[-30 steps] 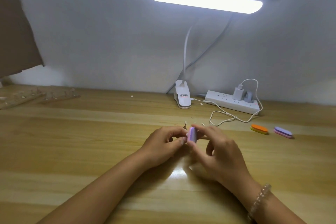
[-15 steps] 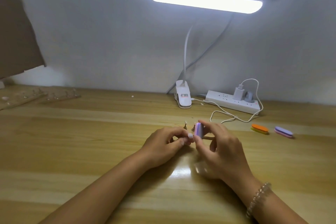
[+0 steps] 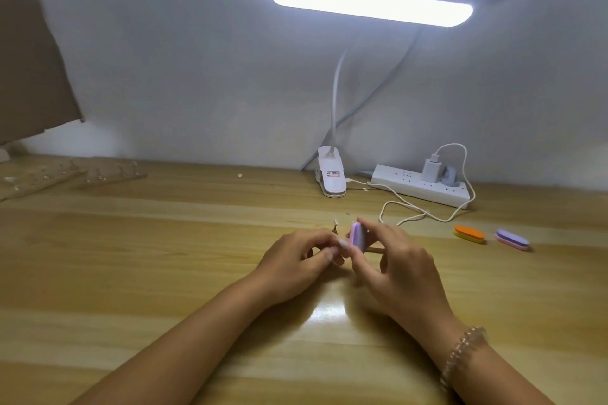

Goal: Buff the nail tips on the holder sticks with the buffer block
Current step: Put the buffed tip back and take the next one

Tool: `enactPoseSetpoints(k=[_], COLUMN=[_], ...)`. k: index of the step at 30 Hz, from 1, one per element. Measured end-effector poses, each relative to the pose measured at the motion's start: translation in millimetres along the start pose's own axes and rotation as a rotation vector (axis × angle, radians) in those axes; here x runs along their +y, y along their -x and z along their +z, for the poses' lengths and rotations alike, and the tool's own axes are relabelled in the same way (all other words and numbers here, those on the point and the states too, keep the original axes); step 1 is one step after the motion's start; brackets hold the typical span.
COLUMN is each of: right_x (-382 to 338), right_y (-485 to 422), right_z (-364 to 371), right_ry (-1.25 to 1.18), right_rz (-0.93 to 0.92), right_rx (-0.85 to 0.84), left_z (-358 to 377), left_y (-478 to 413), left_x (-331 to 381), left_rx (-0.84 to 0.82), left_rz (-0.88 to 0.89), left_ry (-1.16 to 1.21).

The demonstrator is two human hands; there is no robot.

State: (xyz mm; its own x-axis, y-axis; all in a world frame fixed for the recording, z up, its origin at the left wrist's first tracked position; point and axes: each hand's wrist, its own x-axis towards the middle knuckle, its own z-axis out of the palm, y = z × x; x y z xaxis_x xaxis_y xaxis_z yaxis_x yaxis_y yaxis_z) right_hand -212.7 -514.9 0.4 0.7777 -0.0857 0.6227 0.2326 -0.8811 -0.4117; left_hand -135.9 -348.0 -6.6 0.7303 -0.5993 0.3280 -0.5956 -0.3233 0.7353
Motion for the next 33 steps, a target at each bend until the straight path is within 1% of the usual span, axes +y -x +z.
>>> enactPoseSetpoints(k=[1, 3, 5, 7, 10, 12, 15, 17, 21, 25, 30, 33], right_x=[-2.2, -4.4, -1.9, 6.9, 16.3, 21.1, 24.5, 25.5, 25.2, 23.0, 19.3, 16.6], right_y=[0.9, 3.9, 2.2, -3.0, -7.3, -8.7, -12.0, -13.8, -14.4, -14.1, -12.5, -11.5], right_z=[-0.1, 0.8, -0.2, -1.4, -6.3, -8.0, -7.8, -6.1, -1.6, -2.6, -5.2, -7.3], right_ry=[0.005, 0.016, -0.009, -0.112, -0.323, -0.413, -0.519, -0.53, -0.454, -0.436, -0.405, -0.397], right_rz=[-0.034, -0.077, 0.023, 0.167, 0.355, 0.435, 0.487, 0.494, 0.491, 0.5, 0.491, 0.489], right_rx=[0.003, -0.056, -0.108, -0.041, 0.124, 0.162, 0.186, 0.164, 0.065, 0.052, 0.038, 0.037], left_z=[-0.1, -0.2, 0.4, 0.7, -1.1, -4.8, -10.7, -10.3, -8.5, -8.7, -10.1, -11.3], left_y=[0.0, -0.6, -0.8, -0.3, -2.8, -7.5, -15.3, -18.6, -19.6, -21.0, -19.8, -19.1], left_x=[0.3, -1.1, -2.3, -0.8, -1.4, -3.8, -6.3, -7.8, -11.8, -12.0, -11.2, -10.2], left_rx=[0.001, 0.004, 0.025, 0.09, 0.267, 0.346, 0.395, 0.375, 0.31, 0.269, 0.199, 0.196], left_rz=[0.007, 0.016, 0.015, 0.006, -0.055, -0.11, -0.173, -0.197, -0.22, -0.242, -0.254, -0.256], left_ry=[0.003, -0.014, -0.01, 0.055, 0.126, 0.137, 0.062, 0.017, -0.022, -0.099, -0.07, -0.086])
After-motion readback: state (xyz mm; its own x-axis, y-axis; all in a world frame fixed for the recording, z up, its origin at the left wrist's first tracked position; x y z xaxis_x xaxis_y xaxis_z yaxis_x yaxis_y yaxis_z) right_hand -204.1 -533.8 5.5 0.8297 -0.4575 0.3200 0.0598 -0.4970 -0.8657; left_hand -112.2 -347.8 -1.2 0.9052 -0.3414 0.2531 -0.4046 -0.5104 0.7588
